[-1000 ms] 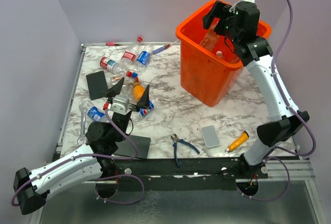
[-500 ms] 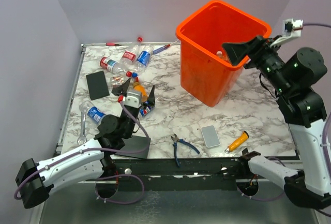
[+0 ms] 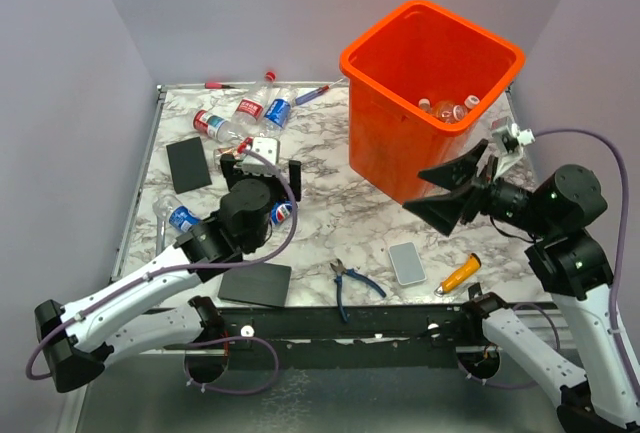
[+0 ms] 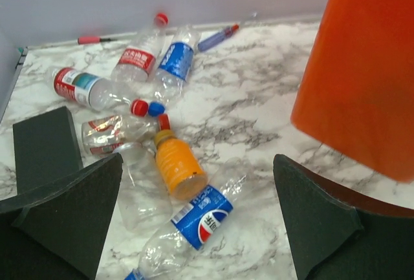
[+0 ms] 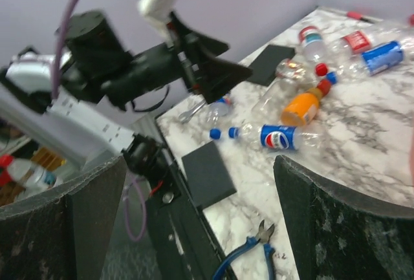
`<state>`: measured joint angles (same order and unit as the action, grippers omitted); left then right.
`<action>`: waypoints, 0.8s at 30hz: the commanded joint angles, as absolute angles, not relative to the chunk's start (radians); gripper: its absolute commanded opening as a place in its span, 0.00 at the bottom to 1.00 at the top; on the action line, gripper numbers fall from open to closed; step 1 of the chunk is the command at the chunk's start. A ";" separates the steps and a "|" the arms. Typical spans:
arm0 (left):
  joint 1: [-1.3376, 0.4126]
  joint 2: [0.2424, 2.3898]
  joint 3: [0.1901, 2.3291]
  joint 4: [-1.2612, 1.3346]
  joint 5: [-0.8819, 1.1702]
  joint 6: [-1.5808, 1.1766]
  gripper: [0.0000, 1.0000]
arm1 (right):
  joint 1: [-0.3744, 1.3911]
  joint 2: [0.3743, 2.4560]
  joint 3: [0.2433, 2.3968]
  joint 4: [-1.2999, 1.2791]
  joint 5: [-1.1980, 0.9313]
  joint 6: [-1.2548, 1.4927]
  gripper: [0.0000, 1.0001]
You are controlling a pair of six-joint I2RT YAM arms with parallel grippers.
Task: Put the plastic bottles in the bin
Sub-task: Pick up the plastic bottle at the center of the board.
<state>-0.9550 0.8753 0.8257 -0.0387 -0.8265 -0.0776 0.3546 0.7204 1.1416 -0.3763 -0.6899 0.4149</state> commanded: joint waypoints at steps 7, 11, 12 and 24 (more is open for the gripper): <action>-0.937 1.279 0.996 -0.571 -0.485 -0.187 0.99 | 0.358 0.594 0.873 -0.236 -0.913 0.484 1.00; -0.916 1.386 0.991 -0.558 -0.565 -0.277 0.99 | 0.359 0.579 0.799 -0.180 -0.909 0.519 1.00; -0.908 1.391 0.983 -0.539 -0.567 -0.327 0.99 | 0.359 0.576 0.783 -0.166 -0.910 0.531 1.00; -0.898 1.067 0.691 -0.278 -0.768 -1.496 0.99 | 0.359 0.569 0.768 -0.231 -0.901 0.473 1.00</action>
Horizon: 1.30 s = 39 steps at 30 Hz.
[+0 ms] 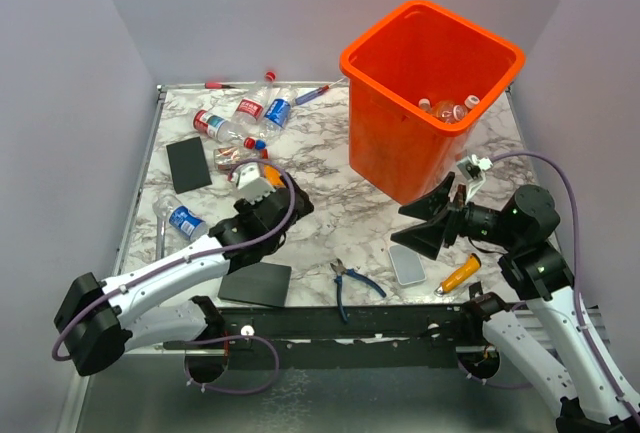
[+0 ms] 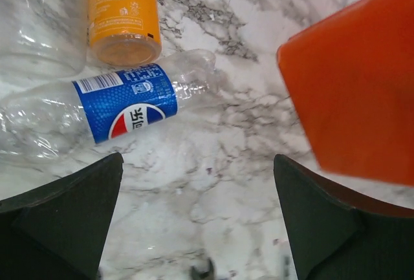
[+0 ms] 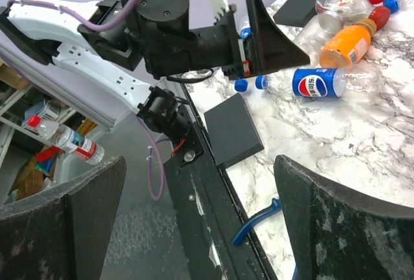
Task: Put the plastic bottles in the bin
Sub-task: Pick up the plastic bottle at the center of the board.
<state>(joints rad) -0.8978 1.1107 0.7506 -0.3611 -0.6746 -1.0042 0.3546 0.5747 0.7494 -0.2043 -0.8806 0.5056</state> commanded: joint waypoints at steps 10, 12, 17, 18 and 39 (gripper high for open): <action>-0.897 1.168 0.655 -0.343 -0.771 -1.953 0.99 | 0.359 0.557 0.771 -0.248 -0.896 0.479 1.00; -0.898 1.191 0.655 -0.356 -0.780 -1.997 0.99 | 0.359 0.558 0.776 -0.259 -0.894 0.473 1.00; -0.870 1.230 0.653 -0.388 -0.817 -2.050 0.99 | 0.359 0.558 0.780 -0.275 -0.893 0.474 1.00; -0.851 1.240 0.648 -0.389 -0.808 -2.050 0.99 | 0.359 0.558 0.778 -0.277 -0.893 0.474 1.00; -0.724 1.413 0.600 -0.236 -0.734 -1.917 0.84 | 0.359 0.561 0.769 -0.295 -0.874 0.480 1.00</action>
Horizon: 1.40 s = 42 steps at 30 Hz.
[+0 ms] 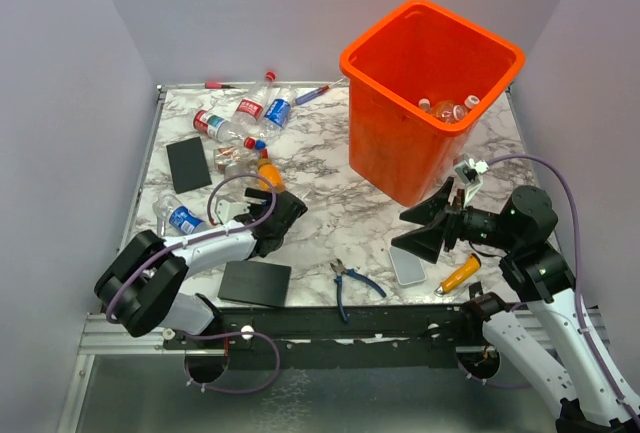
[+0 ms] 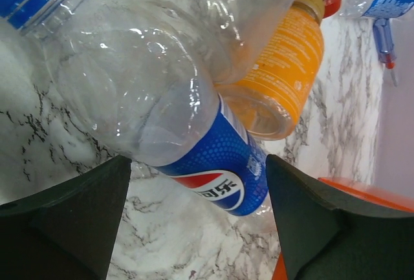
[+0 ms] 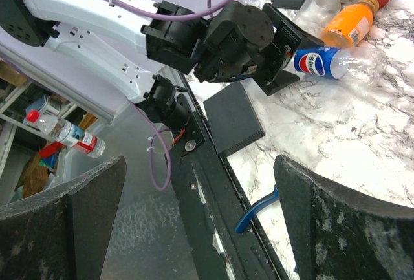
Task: Put the plastic bottles in the bin
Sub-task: Pick up the plastic bottle at the center of the board.
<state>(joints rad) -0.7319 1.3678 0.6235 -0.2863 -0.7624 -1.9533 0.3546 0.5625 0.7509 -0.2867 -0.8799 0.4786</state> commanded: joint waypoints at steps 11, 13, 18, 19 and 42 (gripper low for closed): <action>-0.720 1.458 0.552 -0.116 -0.727 -1.875 0.57 | 0.359 0.555 0.766 -0.299 -0.855 0.493 1.00; -0.719 1.445 0.544 -0.112 -0.728 -1.852 0.49 | 0.359 0.555 0.768 -0.298 -0.850 0.494 1.00; -0.720 1.348 0.500 -0.112 -0.726 -1.781 0.33 | 0.359 0.558 0.768 -0.299 -0.846 0.496 1.00; -0.722 1.317 0.487 -0.112 -0.724 -1.763 0.30 | 0.359 0.558 0.767 -0.298 -0.845 0.496 1.00; -0.734 0.786 0.795 -0.096 0.087 -0.370 0.05 | 0.359 0.620 0.827 -0.216 -0.847 0.572 0.99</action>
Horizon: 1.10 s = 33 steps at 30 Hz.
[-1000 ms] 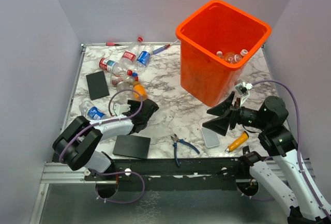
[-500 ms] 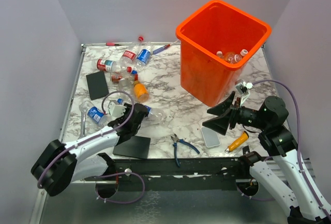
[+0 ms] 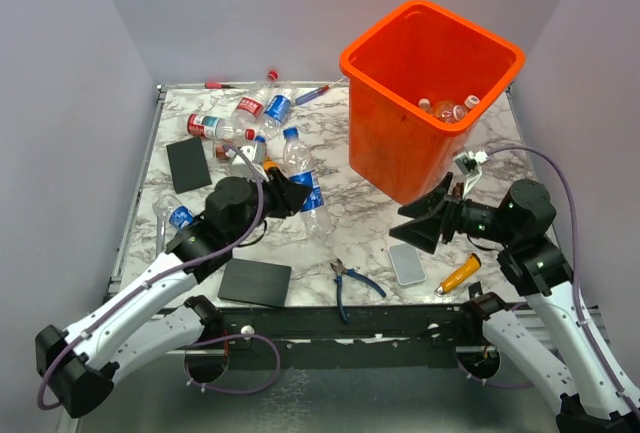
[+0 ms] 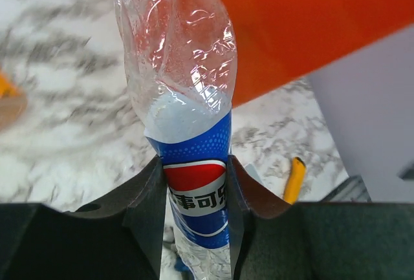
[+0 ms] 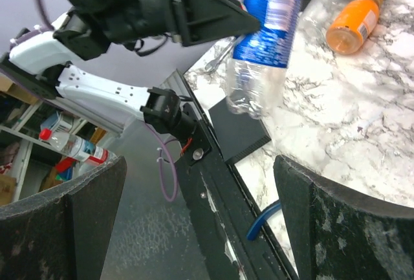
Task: Put the plastic bottles in the bin
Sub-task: Pick up the plastic bottle at the center of the board.
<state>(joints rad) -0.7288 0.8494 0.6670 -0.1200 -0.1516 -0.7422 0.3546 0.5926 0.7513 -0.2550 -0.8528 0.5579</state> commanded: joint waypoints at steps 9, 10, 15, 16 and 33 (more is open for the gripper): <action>-0.734 0.829 0.899 -0.017 0.447 -0.009 0.06 | 0.362 0.709 1.018 -0.132 -0.681 0.576 0.95; -0.734 0.841 0.895 -0.006 0.451 0.029 0.05 | 0.362 0.720 1.058 -0.147 -0.637 0.562 0.95; -0.733 0.841 0.791 0.179 0.416 0.098 0.00 | 0.364 0.881 1.312 -0.302 -0.497 0.491 0.95; -0.733 0.832 0.766 0.214 0.412 0.101 0.00 | 0.368 0.911 1.339 -0.321 -0.478 0.487 0.95; -0.734 0.635 0.462 0.519 0.210 0.070 0.00 | 0.892 1.256 1.629 -0.454 0.113 0.296 0.96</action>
